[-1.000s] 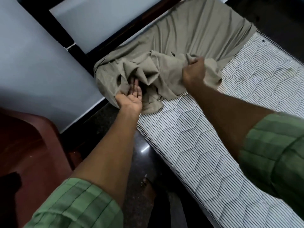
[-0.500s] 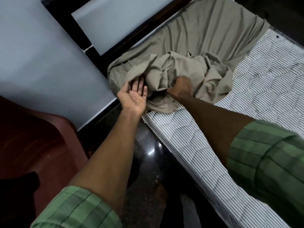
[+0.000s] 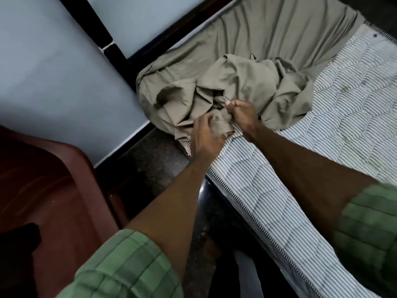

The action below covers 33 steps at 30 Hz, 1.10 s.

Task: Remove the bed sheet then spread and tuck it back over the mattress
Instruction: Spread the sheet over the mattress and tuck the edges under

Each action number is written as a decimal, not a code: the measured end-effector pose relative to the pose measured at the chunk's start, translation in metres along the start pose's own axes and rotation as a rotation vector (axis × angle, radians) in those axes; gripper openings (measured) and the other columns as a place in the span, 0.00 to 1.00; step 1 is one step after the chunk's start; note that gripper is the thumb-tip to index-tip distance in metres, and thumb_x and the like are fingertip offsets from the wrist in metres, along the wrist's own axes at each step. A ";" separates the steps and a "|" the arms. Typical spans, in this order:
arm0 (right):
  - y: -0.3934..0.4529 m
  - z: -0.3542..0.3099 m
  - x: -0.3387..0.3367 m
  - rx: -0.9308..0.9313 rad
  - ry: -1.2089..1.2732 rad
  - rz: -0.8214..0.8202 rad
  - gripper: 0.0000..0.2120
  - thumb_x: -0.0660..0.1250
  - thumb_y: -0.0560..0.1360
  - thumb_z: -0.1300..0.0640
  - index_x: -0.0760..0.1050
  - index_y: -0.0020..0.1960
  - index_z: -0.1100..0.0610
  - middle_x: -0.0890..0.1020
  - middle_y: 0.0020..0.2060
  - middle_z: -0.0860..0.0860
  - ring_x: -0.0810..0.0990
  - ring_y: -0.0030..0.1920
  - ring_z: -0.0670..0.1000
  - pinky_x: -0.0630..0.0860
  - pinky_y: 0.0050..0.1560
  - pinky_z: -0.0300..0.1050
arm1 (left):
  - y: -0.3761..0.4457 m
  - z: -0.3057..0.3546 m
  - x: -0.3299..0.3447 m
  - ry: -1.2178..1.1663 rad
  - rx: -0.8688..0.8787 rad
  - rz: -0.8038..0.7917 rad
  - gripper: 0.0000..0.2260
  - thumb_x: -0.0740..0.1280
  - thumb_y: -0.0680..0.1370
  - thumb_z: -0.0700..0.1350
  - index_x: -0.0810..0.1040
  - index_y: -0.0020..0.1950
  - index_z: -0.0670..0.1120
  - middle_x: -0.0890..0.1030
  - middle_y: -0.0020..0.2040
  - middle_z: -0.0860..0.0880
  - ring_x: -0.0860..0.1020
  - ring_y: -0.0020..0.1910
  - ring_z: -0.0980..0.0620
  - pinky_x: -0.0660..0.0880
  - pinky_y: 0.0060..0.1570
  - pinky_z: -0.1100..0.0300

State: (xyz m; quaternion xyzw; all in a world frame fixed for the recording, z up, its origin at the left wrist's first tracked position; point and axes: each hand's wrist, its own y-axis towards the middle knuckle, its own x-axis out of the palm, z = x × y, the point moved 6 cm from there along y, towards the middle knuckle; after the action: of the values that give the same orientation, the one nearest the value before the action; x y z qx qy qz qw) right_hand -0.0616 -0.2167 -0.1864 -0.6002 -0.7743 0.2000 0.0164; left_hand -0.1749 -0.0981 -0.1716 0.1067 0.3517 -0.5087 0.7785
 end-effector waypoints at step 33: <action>-0.033 0.009 -0.063 0.393 1.050 0.228 0.10 0.56 0.77 0.69 0.75 0.43 0.61 0.80 0.33 0.54 0.78 0.32 0.49 0.79 0.29 0.39 | 0.005 0.073 -0.096 -0.353 0.112 0.559 0.18 0.60 0.76 0.37 0.78 0.64 0.35 0.81 0.60 0.42 0.75 0.60 0.51 0.66 0.62 0.72</action>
State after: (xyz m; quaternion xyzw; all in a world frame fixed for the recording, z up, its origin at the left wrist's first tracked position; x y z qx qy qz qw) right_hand -0.0769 -0.2848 -0.1701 -0.6843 -0.5410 0.0156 0.4886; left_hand -0.1609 -0.0648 -0.0567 0.1518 0.1400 -0.3045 0.9299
